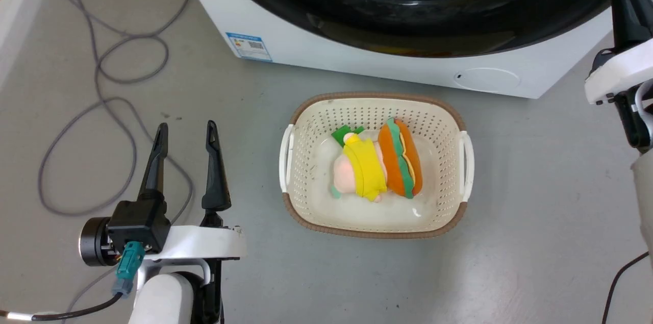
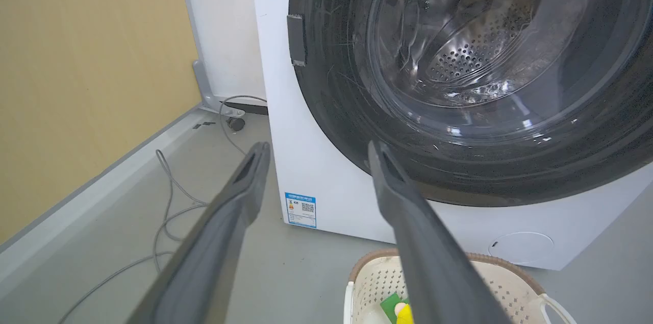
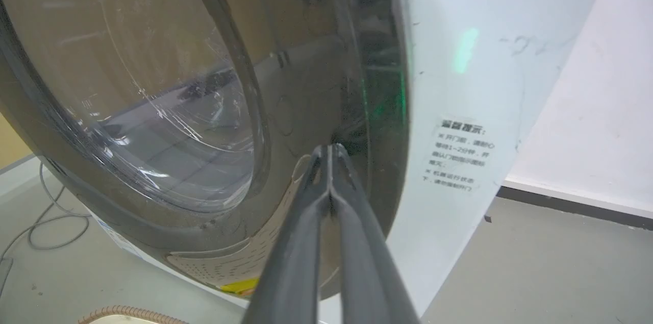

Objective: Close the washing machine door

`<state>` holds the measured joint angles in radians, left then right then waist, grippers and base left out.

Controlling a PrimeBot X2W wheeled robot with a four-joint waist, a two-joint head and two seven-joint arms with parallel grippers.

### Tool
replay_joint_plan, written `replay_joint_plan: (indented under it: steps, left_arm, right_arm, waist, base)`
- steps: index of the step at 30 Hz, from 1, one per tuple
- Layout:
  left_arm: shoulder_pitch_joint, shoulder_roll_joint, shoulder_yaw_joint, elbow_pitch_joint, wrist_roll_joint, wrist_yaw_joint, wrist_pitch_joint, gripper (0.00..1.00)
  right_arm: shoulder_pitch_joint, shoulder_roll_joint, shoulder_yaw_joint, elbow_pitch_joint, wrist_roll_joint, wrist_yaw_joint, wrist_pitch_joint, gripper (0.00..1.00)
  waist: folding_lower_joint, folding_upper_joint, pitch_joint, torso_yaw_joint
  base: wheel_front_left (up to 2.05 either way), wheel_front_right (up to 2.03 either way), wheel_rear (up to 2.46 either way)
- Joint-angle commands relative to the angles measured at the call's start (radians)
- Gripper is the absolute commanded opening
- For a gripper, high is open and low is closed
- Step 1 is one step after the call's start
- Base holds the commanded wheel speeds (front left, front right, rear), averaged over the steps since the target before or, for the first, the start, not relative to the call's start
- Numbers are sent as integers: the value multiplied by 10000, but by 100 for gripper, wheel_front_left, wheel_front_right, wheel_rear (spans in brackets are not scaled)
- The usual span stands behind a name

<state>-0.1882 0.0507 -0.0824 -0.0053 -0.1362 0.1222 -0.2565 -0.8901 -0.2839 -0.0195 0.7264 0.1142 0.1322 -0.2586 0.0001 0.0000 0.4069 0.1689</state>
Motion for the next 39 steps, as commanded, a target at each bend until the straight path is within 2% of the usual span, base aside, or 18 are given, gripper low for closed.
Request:
replay_joint_plan:
  steps: [1,8,19,25,27,28,39]
  left_arm:
    - [-79,-4,26,-7,2,51,-53,100]
    - [118,-4,208,176,180,-33,-53,100]
    - [757,-5,661,345,481,-166,-53,100]
    - [1239,-5,785,451,595,-229,-53,100]
    - [1408,-5,816,505,619,-240,-53,100]
    - [1489,-5,836,532,620,-248,-53,100]
    - [2299,-5,796,775,583,-269,-53,100]
  right_arm:
    - [-91,78,-57,15,-66,-15,-32,0]
    - [494,422,-359,-543,-303,-15,-32,0]
    - [2624,819,-997,-3438,-1149,-15,-32,0]
    - [4067,1378,-1070,-4356,-1238,-15,-32,0]
    - [4568,1589,-1027,-4499,-1184,-15,-32,39]
    - [4794,1658,-977,-4601,-1207,-15,-32,100]
    - [7089,2266,-565,-4771,-750,-15,-32,100]
  waist:
    - [-1,0,-64,-60]
    - [-1,0,-737,-496]
    - [-1,0,-2106,-1326]
    - [-1,0,-2802,-1750]
    - [-1,0,-3016,-1878]
    - [-1,0,-3114,-1936]
    - [-1,0,-4059,-2304]
  base:
    - [0,0,0]
    - [0,0,0]
    - [0,0,0]
    - [0,0,0]
    - [0,0,0]
    - [0,0,0]
    - [0,0,0]
